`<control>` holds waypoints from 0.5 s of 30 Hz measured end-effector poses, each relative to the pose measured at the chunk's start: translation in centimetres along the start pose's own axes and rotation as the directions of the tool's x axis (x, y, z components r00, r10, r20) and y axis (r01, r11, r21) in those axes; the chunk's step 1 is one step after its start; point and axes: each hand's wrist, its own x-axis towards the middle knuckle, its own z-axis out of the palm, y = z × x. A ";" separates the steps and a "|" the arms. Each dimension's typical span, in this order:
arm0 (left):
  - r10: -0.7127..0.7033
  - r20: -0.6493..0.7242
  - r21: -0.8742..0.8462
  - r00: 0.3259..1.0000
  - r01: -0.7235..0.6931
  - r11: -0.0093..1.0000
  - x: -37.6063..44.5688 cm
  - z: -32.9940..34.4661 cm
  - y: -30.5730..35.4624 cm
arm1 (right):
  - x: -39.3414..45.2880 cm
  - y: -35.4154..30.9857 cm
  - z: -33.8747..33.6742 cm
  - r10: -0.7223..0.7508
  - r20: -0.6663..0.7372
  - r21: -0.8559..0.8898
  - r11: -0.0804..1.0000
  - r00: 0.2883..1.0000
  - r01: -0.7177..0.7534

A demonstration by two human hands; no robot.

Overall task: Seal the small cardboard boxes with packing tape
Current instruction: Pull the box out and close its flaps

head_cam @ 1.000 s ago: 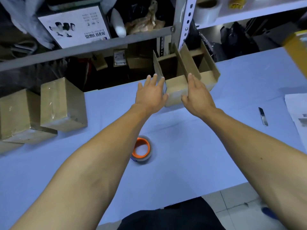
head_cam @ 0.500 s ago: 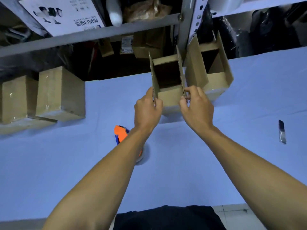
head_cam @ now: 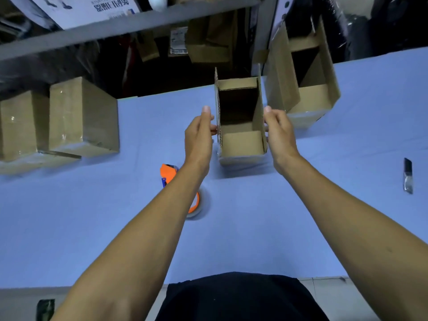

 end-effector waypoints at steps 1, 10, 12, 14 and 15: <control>-0.036 0.052 -0.014 0.998 0.037 0.999 0.8 0.6 -0.3 | 0.6 0.1 0.2 0.043 0.077 0.003 0.999 0.996 -0.044; -0.003 0.191 0.066 0.982 -0.009 0.998 2.1 2.9 -2.4 | 0.9 1.3 1.7 0.048 0.246 -0.030 0.999 0.968 -0.042; 0.051 0.143 0.099 0.988 -0.065 0.993 1.9 3.1 -2.5 | 0.8 1.5 2.1 0.036 0.224 -0.100 0.995 0.974 -0.013; 0.039 0.155 0.086 0.987 -0.053 0.995 2.0 3.1 -2.4 | 1.0 1.8 2.3 0.044 0.202 -0.103 0.994 0.978 -0.024; 0.023 0.169 0.081 0.985 -0.038 0.996 1.9 3.0 -2.4 | 1.0 1.8 2.2 0.038 0.203 -0.098 0.995 0.978 -0.018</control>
